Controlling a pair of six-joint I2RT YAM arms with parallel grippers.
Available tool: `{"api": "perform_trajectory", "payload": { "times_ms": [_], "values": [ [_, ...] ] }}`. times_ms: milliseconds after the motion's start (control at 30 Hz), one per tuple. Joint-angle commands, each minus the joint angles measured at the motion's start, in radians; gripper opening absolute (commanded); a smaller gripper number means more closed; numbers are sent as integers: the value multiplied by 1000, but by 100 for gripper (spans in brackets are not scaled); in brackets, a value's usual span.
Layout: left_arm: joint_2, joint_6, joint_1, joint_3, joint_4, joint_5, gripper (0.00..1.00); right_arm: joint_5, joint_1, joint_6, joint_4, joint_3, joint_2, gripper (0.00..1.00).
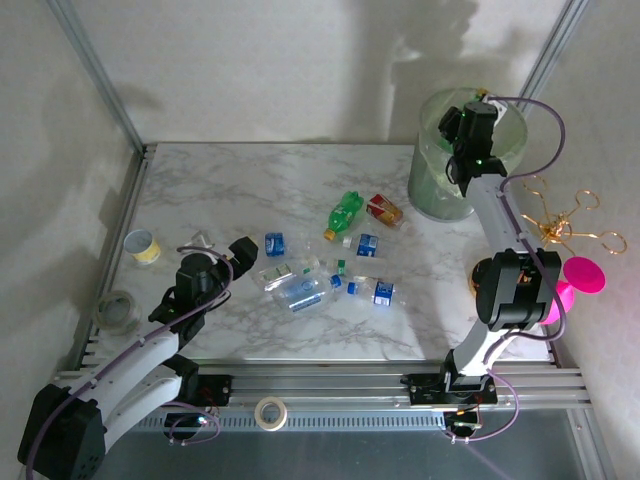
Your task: Put the plastic bottles in the bin
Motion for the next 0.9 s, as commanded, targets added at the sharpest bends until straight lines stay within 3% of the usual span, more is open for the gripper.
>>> {"api": "perform_trajectory", "payload": {
  "times_ms": [0,167,400,600,867],
  "values": [
    [-13,42,9,14,-17,8,100,6,0,10,-12,48,9,71],
    [10,48,9,33,-9,7,100,-6,1,-11,-52,102,2,88],
    [58,66,10,75,6,13,100,-34,0,-44,-86,138,-63,98],
    [90,109,10,136,-18,9,100,-106,41,-62,-129,145,-126,99],
    [139,194,10,233,-85,47,100,-146,204,-83,-139,38,-240,99]
  ]
}}
